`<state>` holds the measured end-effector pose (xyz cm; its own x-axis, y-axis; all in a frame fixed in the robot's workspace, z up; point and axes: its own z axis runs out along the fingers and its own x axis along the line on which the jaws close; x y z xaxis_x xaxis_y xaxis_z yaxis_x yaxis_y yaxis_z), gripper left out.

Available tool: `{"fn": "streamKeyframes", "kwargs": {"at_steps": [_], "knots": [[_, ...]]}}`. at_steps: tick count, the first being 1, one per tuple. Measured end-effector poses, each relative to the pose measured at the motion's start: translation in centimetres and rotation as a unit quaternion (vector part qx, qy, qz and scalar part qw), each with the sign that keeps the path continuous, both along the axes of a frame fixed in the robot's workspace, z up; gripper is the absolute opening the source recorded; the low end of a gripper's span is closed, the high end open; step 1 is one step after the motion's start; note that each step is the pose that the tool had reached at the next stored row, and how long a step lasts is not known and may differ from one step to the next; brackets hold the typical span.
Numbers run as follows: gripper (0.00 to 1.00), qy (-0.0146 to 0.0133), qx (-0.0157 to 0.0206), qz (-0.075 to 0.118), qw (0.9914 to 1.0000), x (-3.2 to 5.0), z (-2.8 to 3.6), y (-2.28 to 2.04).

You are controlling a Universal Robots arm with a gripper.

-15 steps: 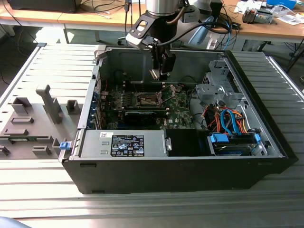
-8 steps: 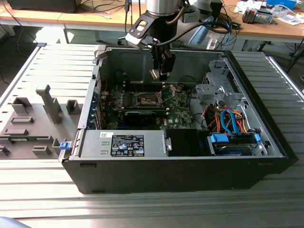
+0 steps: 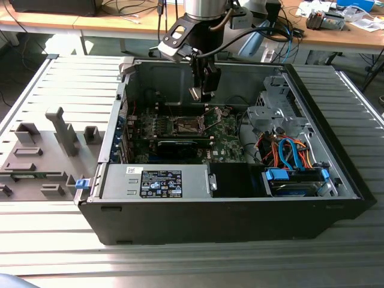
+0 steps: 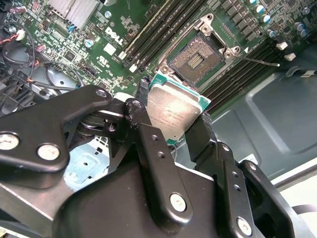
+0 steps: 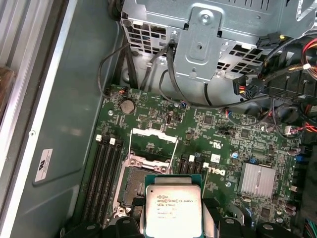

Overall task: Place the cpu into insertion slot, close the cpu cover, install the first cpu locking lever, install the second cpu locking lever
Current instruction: 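Place the cpu into insertion slot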

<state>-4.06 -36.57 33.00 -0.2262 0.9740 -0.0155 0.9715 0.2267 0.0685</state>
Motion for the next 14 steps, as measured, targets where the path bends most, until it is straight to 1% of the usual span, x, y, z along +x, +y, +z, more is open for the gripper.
{"fn": "streamKeyframes", "kwargs": {"at_steps": [8,14], "knots": [[0.54,0.0000,-0.0003,-0.006,0.99998,0.00,0.00,0.00],[0.54,0.0000,-0.0018,-0.026,0.99966,0.00,0.00,0.00]]}}
